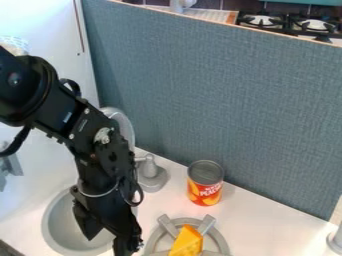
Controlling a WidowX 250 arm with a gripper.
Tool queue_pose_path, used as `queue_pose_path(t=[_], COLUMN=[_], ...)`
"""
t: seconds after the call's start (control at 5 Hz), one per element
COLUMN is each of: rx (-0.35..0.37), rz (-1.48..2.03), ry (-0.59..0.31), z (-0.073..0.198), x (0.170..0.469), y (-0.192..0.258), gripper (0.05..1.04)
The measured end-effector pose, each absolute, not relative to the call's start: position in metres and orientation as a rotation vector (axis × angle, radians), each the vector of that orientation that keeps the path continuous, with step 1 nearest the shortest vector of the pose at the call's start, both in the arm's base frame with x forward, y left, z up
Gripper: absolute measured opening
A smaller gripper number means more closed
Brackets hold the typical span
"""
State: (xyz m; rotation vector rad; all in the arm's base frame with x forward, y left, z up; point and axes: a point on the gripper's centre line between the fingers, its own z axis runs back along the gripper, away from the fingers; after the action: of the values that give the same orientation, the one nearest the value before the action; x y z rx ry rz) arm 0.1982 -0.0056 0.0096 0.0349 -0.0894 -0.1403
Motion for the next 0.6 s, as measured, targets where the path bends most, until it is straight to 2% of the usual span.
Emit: queue_pose_path(t=[0.2, 0.6], rx=[0.033, -0.017], rz=[-0.138, -0.15], ry=[-0.077, -0.098], z=[0.007, -0.004], x=[0.196, 0.226], y=[-0.006, -0.024], gripper=[1.0, 1.001])
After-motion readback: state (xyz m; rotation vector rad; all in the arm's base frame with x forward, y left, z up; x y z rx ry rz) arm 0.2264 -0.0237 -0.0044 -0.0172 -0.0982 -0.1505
